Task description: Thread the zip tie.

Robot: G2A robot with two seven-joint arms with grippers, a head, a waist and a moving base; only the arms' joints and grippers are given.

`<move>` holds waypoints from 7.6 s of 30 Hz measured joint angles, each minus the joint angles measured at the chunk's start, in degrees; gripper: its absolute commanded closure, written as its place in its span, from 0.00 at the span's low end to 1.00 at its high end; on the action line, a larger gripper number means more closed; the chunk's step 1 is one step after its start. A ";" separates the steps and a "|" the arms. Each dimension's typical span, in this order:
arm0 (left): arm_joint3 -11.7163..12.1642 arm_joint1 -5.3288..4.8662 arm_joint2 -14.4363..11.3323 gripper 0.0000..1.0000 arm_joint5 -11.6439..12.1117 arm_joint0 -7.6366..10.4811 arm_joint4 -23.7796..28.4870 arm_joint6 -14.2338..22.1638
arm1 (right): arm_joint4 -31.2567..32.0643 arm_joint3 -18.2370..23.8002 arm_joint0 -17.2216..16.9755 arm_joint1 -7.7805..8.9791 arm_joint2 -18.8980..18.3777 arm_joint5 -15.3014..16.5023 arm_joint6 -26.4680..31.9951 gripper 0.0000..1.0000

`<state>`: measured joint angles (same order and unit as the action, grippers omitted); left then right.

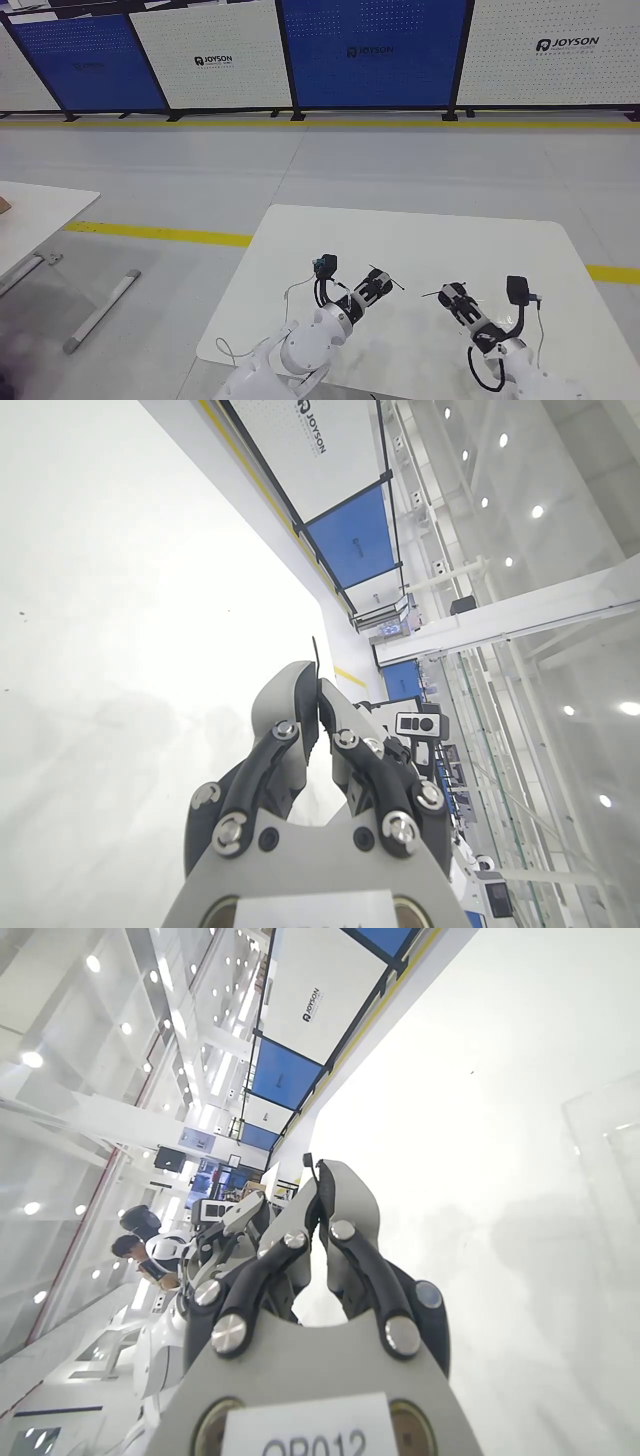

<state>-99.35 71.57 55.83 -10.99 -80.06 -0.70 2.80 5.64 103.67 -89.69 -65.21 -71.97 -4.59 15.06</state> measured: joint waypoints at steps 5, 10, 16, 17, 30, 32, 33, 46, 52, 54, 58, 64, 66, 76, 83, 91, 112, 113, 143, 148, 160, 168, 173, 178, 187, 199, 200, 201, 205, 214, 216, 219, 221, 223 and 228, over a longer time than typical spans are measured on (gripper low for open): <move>0.00 0.00 0.00 1.00 0.00 0.00 0.00 0.00 | -1.74 -1.55 0.89 -0.73 2.35 1.93 -2.39 1.00; 0.00 0.00 0.00 1.00 0.00 0.00 0.00 0.00 | -2.01 -2.27 1.46 -0.98 3.28 2.23 -2.81 1.00; 0.00 0.00 0.00 1.00 0.00 0.00 0.00 0.00 | -1.99 -2.25 1.44 -0.97 3.26 2.21 -2.79 1.00; 0.00 0.00 0.00 1.00 0.00 0.00 0.00 0.00 | -1.99 -2.25 1.44 -0.97 3.26 2.21 -2.79 1.00; 0.00 0.00 0.00 1.00 0.00 0.00 0.00 0.00 | -4.26 -2.79 2.04 -1.87 4.66 0.93 -6.47 1.00; 0.00 0.00 0.00 1.00 0.00 0.00 0.00 0.00 | -4.34 -3.26 2.52 -2.07 5.26 0.20 -6.81 1.00; 0.00 0.00 0.00 1.00 0.00 0.00 0.00 0.00 | -4.27 -3.40 2.65 -2.11 5.39 -0.04 -6.91 1.00; 0.00 0.00 0.00 1.00 0.00 0.00 0.00 0.00 | -4.73 -3.62 2.51 -2.23 5.39 -0.31 -7.42 1.00; 0.00 0.00 0.00 1.00 0.00 0.00 0.00 0.00 | -3.20 -2.99 2.52 -2.75 6.68 -2.29 -9.78 1.00; 0.00 0.00 0.00 1.00 0.00 0.00 0.00 0.00 | -2.47 -2.67 2.17 -2.92 6.82 -2.85 -11.62 1.00; 0.00 0.00 0.00 1.00 0.00 0.00 0.00 0.00 | -3.21 -2.57 1.68 -2.99 6.41 -0.67 -10.48 1.00; 0.00 0.00 0.00 1.00 0.00 0.00 0.00 0.00 | -2.75 -2.61 1.68 -2.94 6.27 -0.03 -10.16 1.00; 0.00 0.00 0.00 1.00 0.00 0.00 0.00 0.00 | -2.72 -2.61 1.68 -2.94 6.27 -0.01 -10.20 1.00; 0.00 0.00 0.00 1.00 0.00 0.00 0.00 0.00 | 0.46 -1.44 0.45 -3.22 6.45 2.40 -11.60 1.00; 0.00 0.00 0.00 1.00 0.00 0.00 0.00 0.00 | 0.54 -0.82 -0.34 -3.46 6.03 0.74 -11.93 1.00; 0.00 0.00 0.00 1.00 0.00 0.00 0.00 0.00 | -0.06 -0.16 -0.64 -3.49 5.32 -0.41 -9.80 1.00; 0.00 0.00 0.00 1.00 0.00 0.00 0.00 0.00 | 0.06 -0.73 -0.09 -3.88 5.29 -0.35 -9.81 1.00; 0.00 0.00 0.00 1.00 0.00 0.00 0.00 0.00 | 0.10 -0.86 0.02 -3.92 5.31 -0.47 -9.78 1.00; 0.16 0.14 0.14 1.00 0.36 -0.08 0.37 -1.05 | 1.02 -1.87 0.56 -4.79 5.72 -0.11 -10.27 1.00; -0.48 0.31 0.29 1.00 0.35 -0.42 0.42 -2.50 | 3.28 -1.84 -0.78 -4.86 5.43 4.15 -12.98 1.00; -1.38 0.36 0.25 1.00 -0.11 -0.82 -0.89 -3.25 | 9.34 -1.09 -2.55 -5.00 6.11 7.61 -17.89 1.00; -1.38 0.36 0.25 1.00 -0.11 -0.82 -0.88 -3.24 | 9.35 -1.18 -2.54 -5.01 6.12 7.50 -17.82 1.00; -1.38 0.36 0.25 1.00 -0.11 -0.82 -0.88 -3.24 | 9.78 -1.94 -1.84 -5.32 6.54 6.20 -17.82 1.00; -1.38 0.36 0.25 1.00 -0.11 -0.82 -0.88 -3.24 | 10.05 -2.73 -0.76 -5.81 7.74 5.44 -18.07 1.00; -1.38 0.36 0.25 1.00 -0.11 -0.82 -0.88 -3.24 | 10.44 -3.88 0.29 -6.54 8.83 6.11 -19.79 1.00; -1.38 0.36 0.25 1.00 -0.11 -0.82 -0.88 -3.24 | 9.33 -6.36 2.01 -7.32 9.00 5.41 -18.97 1.00; -1.38 0.36 0.25 1.00 -0.11 -0.82 -0.88 -3.24 | 9.10 -6.56 2.18 -7.39 9.04 5.51 -18.86 1.00; -1.38 0.36 0.25 1.00 -0.11 -0.82 -0.88 -3.24 | 8.59 -6.76 2.34 -7.48 9.08 5.83 -18.62 1.00; -1.38 0.36 0.25 1.00 -0.11 -0.82 -0.88 -3.24 | 7.78 -7.12 2.53 -7.61 8.69 6.59 -18.05 1.00; -1.38 0.36 0.25 1.00 -0.11 -0.82 -0.88 -3.24 | 7.93 -6.28 1.87 -7.85 8.00 6.73 -17.85 1.00; -1.38 0.36 0.25 1.00 -0.11 -0.82 -0.88 -3.24 | 7.85 -5.90 1.39 -7.85 7.77 6.91 -17.59 1.00; -1.38 0.36 0.25 1.00 -0.11 -0.82 -0.88 -3.24 | 8.12 -5.42 0.80 -7.86 7.40 6.86 -17.56 1.00; -1.38 0.36 0.25 1.00 -0.11 -0.82 -0.88 -3.24 | 8.19 -5.24 0.58 -7.89 7.25 6.81 -17.51 1.00; -1.38 0.36 0.25 1.00 -0.11 -0.82 -0.88 -3.24 | 8.25 -5.07 0.35 -7.93 7.16 6.80 -17.41 1.00; -1.38 0.36 0.25 1.00 -0.11 -0.82 -0.88 -3.24 | 8.62 -4.54 -0.11 -8.03 6.95 6.87 -17.30 1.00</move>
<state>-100.73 71.93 56.07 -11.10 -80.88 -1.58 -0.45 14.26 99.13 -89.79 -73.24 -65.02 2.27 -2.24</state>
